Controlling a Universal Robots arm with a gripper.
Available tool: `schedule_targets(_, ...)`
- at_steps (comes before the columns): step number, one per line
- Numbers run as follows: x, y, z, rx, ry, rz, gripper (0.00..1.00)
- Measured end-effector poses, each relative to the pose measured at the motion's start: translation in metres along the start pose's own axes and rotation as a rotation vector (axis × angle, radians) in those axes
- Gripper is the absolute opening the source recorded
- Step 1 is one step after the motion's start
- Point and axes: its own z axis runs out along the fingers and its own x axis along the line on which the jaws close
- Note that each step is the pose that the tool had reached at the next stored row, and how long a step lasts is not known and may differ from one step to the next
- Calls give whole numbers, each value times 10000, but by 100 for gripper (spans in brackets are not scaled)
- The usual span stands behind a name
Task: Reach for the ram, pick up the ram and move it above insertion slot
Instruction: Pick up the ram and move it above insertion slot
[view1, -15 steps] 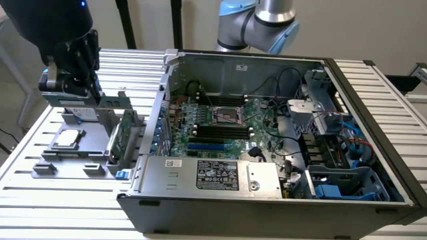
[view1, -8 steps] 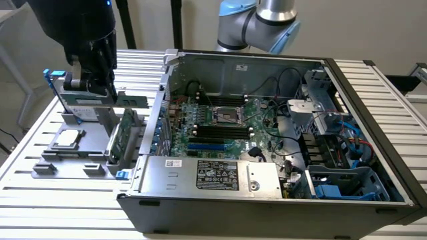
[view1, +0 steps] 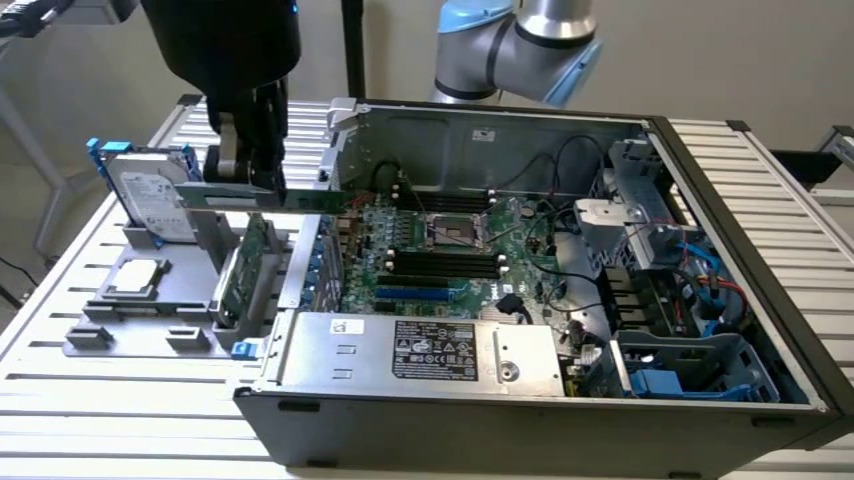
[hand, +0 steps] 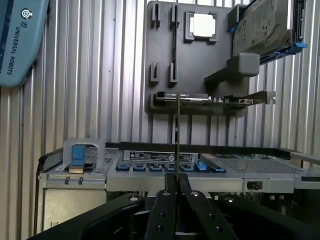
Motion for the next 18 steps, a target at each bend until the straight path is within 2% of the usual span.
schedule_targets(5, 7, -226, -12, 4, -125, -7, 14)
schedule_targets(9, 13, -405, -22, 7, -192, -10, 14)
schedule_targets(12, 18, -543, -28, 7, -216, -12, 14)
schedule_targets(18, 18, -817, -27, 7, -221, -12, 14)
